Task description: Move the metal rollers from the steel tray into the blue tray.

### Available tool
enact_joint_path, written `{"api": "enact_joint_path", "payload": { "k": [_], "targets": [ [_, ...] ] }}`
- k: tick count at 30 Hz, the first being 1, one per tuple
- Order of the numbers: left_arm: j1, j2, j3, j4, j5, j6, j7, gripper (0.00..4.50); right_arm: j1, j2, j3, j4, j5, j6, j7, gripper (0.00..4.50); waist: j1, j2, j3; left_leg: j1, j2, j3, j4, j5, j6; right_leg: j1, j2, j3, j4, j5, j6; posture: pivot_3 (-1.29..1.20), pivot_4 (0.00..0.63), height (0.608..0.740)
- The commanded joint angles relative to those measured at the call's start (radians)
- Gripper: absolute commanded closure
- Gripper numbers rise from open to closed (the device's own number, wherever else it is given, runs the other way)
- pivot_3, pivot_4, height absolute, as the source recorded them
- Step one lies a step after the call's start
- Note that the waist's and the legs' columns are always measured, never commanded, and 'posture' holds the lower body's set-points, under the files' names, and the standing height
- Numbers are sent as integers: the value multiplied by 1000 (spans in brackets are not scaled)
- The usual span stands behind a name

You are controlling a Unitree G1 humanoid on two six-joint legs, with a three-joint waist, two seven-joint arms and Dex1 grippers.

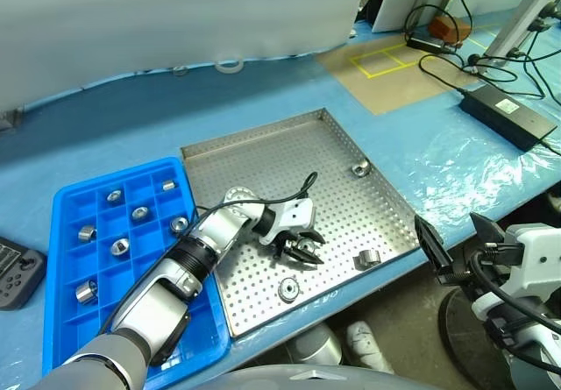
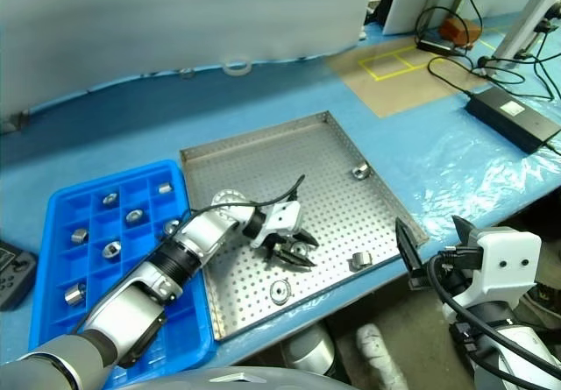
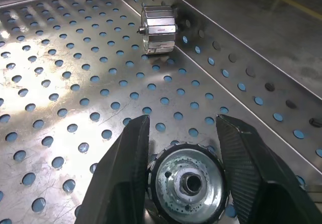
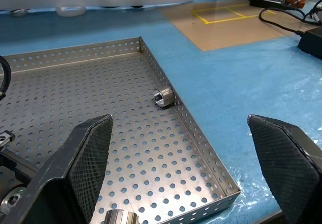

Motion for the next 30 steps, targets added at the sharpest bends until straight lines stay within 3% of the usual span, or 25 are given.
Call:
{"api": "enact_joint_path", "payload": {
  "k": [1,6,10,17,20,25,30],
  "targets": [
    [-18,-12,-3,47,24,-29,42,2772,-27,13,-42,-25,8,26,11,0,5,0,0,0,0,0,0,0,0,0,0,0,0,0,0,-816,150,740],
    [-78,-23,59,97,-21,-40,51,2772,-93,23,-55,-25,43,70,43,0,17,0,0,0,0,0,1,0,0,0,0,0,0,0,0,-788,150,740],
    [-180,-28,210,40,-193,147,15,2772,-205,-2,-76,-11,151,112,95,0,20,-1,4,-1,0,0,1,0,0,0,0,0,1,1,-2,-731,150,740],
    [-227,70,360,-130,-353,382,20,2772,-530,-58,-50,149,275,216,223,0,55,-2,5,0,-1,0,2,1,6,1,-4,-5,1,17,-17,-547,150,740],
    [-202,138,405,-244,-403,461,40,2772,-664,-74,21,234,267,274,347,0,105,-1,6,0,-1,-1,4,1,6,2,-7,-11,2,20,-16,-446,150,740],
    [-32,318,433,-492,-432,527,45,2772,-889,-78,175,405,194,350,614,0,206,-1,6,-1,0,-2,5,2,7,0,-10,-18,6,23,-22,-274,150,740],
    [174,463,551,-690,-479,574,112,2772,-1123,-5,343,625,36,354,864,0,374,-7,8,-3,1,-3,14,3,8,-8,-12,-21,25,26,-27,-34,150,740]
  ]
}}
